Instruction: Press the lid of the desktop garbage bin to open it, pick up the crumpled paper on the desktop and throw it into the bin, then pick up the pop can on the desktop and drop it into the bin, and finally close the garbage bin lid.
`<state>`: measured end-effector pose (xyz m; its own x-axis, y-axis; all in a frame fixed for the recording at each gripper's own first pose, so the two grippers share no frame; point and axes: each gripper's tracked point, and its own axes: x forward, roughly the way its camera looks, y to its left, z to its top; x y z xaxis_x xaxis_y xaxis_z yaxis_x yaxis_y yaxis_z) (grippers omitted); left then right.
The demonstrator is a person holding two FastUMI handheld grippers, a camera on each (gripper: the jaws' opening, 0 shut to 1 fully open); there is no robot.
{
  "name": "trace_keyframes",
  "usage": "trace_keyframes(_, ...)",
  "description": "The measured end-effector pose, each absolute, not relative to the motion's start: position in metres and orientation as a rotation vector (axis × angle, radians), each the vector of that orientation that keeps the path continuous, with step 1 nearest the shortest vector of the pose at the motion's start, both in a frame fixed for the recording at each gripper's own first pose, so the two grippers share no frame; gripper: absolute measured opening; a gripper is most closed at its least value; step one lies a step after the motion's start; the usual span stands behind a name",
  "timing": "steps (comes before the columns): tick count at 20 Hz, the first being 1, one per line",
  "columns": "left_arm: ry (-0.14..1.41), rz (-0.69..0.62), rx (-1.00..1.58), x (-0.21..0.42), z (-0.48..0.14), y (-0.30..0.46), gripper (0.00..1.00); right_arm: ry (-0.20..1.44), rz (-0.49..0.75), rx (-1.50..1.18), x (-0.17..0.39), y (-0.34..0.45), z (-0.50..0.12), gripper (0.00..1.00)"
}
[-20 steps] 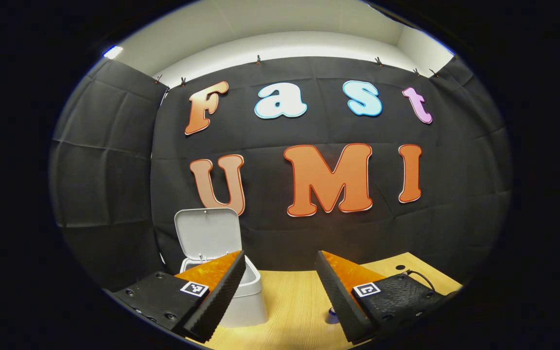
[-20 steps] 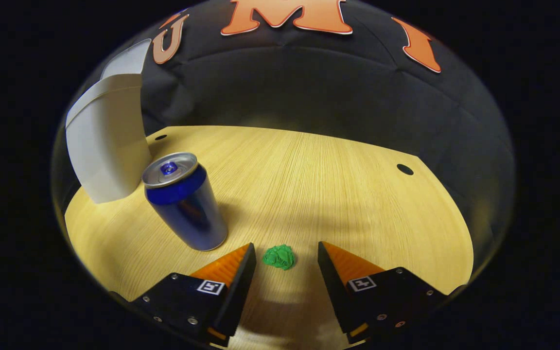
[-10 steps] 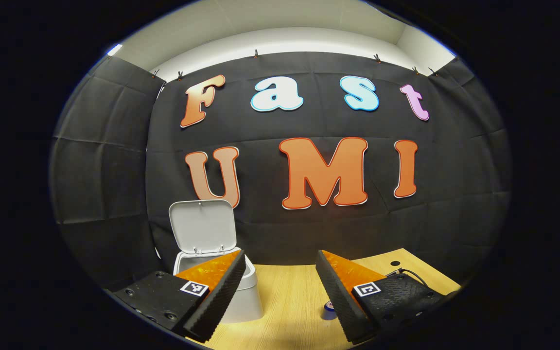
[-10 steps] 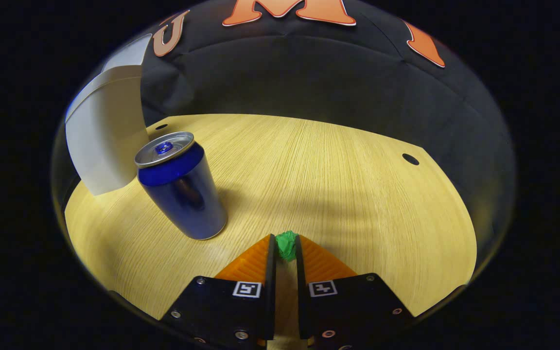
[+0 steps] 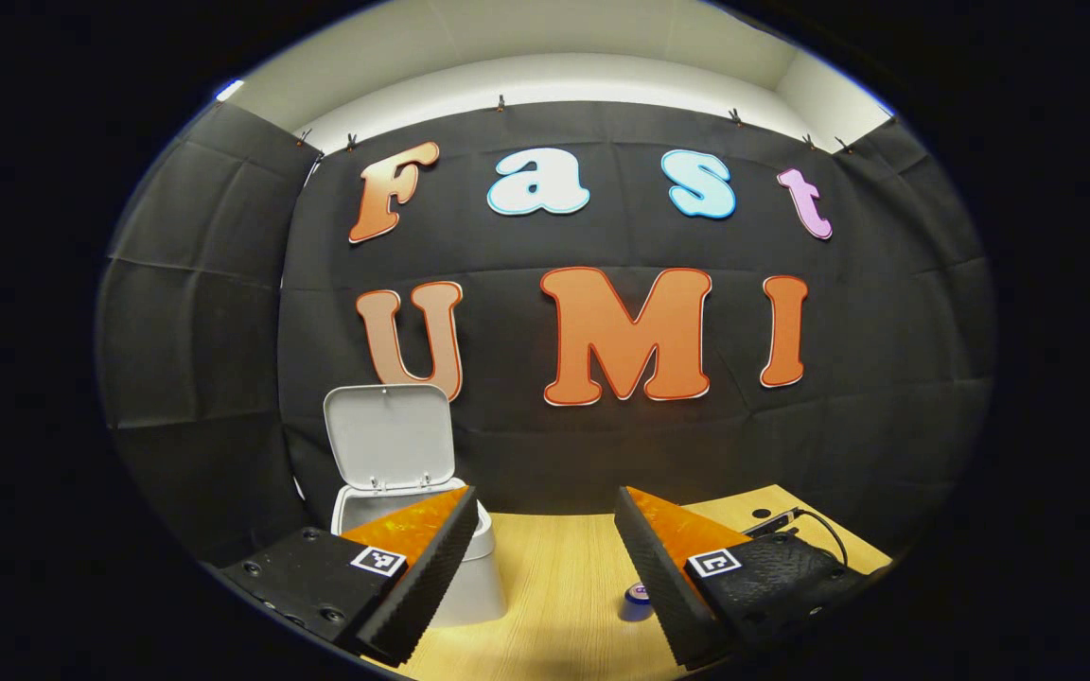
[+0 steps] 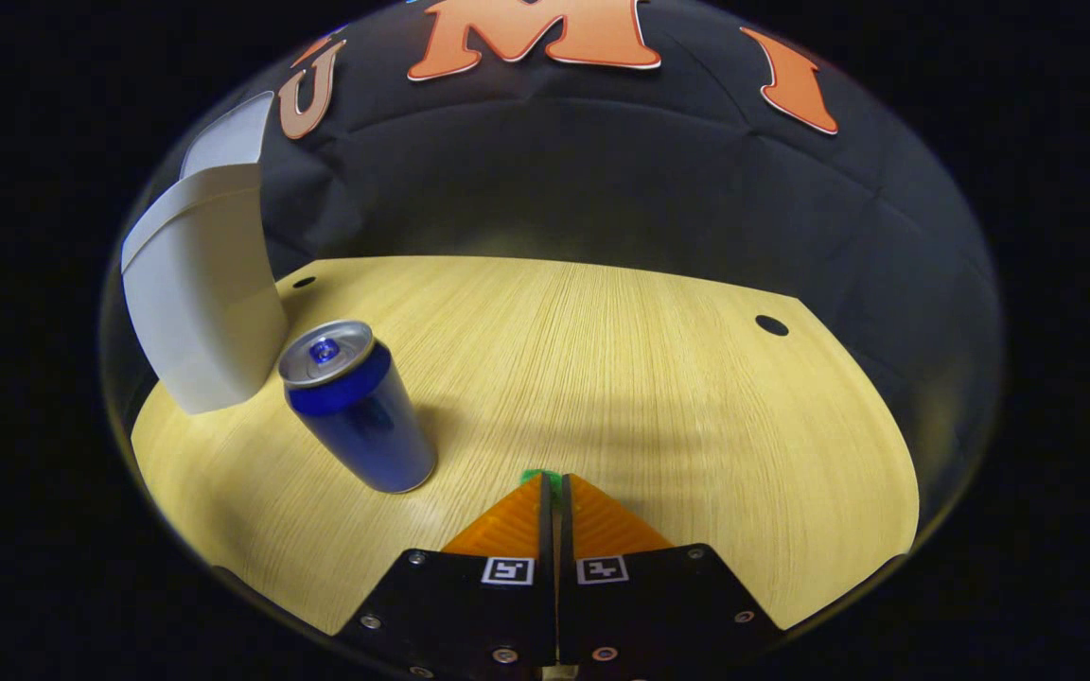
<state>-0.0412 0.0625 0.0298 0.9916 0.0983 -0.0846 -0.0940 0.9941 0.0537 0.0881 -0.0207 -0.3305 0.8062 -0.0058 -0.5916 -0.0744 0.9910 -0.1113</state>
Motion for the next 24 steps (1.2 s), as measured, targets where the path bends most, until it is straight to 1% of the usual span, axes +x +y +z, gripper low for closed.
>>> trace_keyframes(4,0.088,0.089,0.034,-0.04,0.027,0.065,0.93,0.638,0.076,-0.127,0.081,-0.015,-0.328,0.02)
trace_keyframes(8,0.109,0.08,0.047,-0.039,0.022,0.065,0.93,0.657,0.097,-0.098,0.088,-0.007,-0.334,0.01)
trace_keyframes(10,0.12,0.074,0.068,-0.04,0.018,0.065,0.93,0.678,0.108,-0.055,0.091,0.001,-0.341,0.07)
trace_keyframes(11,0.125,0.076,0.077,-0.041,0.018,0.066,0.93,0.681,0.094,-0.063,0.092,-0.001,-0.343,0.21)
trace_keyframes(12,0.13,0.079,0.082,-0.041,0.017,0.068,0.93,0.664,0.083,-0.084,0.097,-0.003,-0.343,0.39)
trace_keyframes(13,0.136,0.083,0.083,-0.038,0.014,0.069,0.92,0.65,0.07,-0.11,0.101,-0.007,-0.344,0.52)
trace_keyframes(14,0.141,0.089,0.081,-0.038,0.014,0.072,0.93,0.648,0.072,-0.109,0.104,-0.006,-0.344,0.56)
trace_keyframes(15,0.148,0.095,0.078,-0.038,0.011,0.075,0.93,0.663,0.063,-0.108,0.105,-0.009,-0.349,0.63)
trace_keyframes(18,0.169,0.103,0.078,-0.034,0.004,0.076,0.94,0.706,0.042,-0.09,0.111,-0.018,-0.366,0.64)
trace_keyframes(19,0.172,0.103,0.082,-0.033,0.002,0.076,0.93,0.721,0.038,-0.081,0.11,-0.019,-0.37,0.63)
trace_keyframes(20,0.176,0.103,0.085,-0.033,0.002,0.076,0.94,0.72,0.036,-0.083,0.113,-0.021,-0.37,0.6)
trace_keyframes(21,0.18,0.101,0.088,-0.032,0.001,0.075,0.94,0.717,0.039,-0.082,0.112,-0.02,-0.371,0.41)
trace_keyframes(22,0.185,0.099,0.089,-0.03,-0.001,0.074,0.94,0.715,0.044,-0.079,0.112,-0.018,-0.369,0.45)
trace_keyframes(23,0.189,0.096,0.089,-0.03,-0.003,0.072,0.94,0.712,0.04,-0.085,0.112,-0.019,-0.37,0.33)
trace_keyframes(24,0.193,0.092,0.088,-0.029,-0.004,0.071,0.94,0.709,0.039,-0.085,0.112,-0.018,-0.368,0.28)
